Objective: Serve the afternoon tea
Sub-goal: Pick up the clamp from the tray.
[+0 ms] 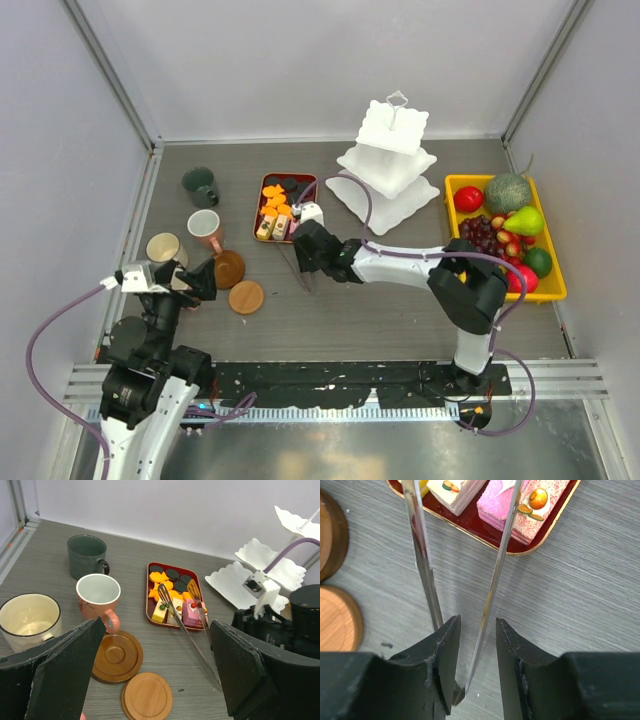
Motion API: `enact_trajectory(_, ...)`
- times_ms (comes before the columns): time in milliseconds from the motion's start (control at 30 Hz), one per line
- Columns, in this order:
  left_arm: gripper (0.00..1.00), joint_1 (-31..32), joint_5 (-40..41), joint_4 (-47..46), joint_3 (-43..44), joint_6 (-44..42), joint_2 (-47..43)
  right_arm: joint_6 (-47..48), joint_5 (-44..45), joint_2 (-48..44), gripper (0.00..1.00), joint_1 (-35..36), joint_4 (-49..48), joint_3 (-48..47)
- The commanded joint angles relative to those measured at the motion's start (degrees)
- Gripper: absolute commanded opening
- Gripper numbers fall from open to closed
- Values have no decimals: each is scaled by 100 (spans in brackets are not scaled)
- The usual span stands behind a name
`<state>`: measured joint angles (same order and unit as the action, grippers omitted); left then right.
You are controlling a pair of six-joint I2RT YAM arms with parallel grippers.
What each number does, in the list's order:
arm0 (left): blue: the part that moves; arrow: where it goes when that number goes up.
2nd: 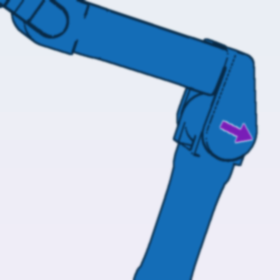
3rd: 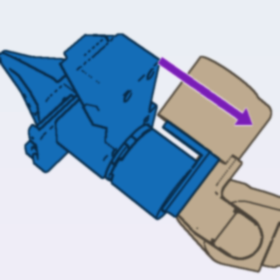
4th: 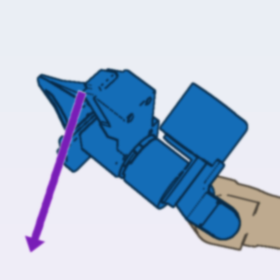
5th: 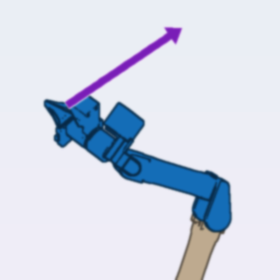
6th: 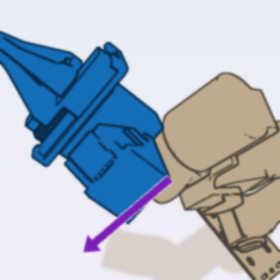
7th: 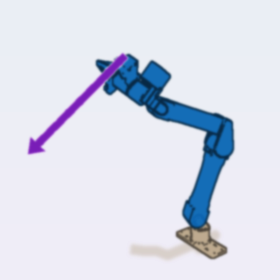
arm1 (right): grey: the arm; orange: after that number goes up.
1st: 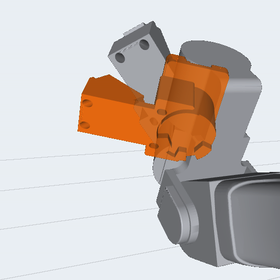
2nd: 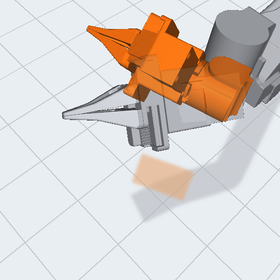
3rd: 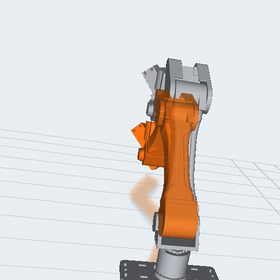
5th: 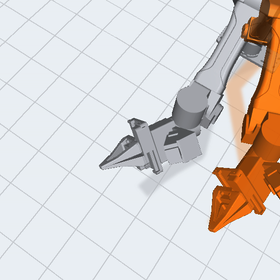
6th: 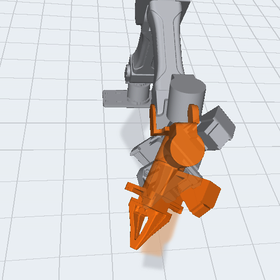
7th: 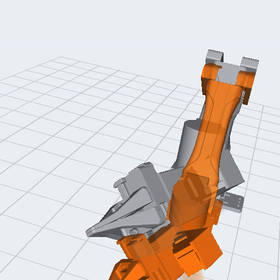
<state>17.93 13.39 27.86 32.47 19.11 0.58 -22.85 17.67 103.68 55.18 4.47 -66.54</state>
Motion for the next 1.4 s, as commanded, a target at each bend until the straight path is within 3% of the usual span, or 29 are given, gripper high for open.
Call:
enact_trajectory(0,99,26,-187,-219,-39,-13,-480,-325,465,371,39,54,1,-500)
enact_trajectory(200,99,26,-82,-193,-74,31,-436,-378,570,820,29,54,80,-799)
enact_trajectory(433,99,35,-21,-70,5,92,-146,-431,711,821,5,72,264,-816)
enact_trajectory(667,99,35,-151,115,260,110,609,-343,1010,13,5,204,537,-527)
enact_trajectory(933,99,35,-1530,-157,348,935,1532,-299,1309,-1156,5,485,915,-35)
enact_trajectory(1367,99,43,-3588,-3029,-610,2526,2946,-571,1572,-2466,5,1038,828,730)
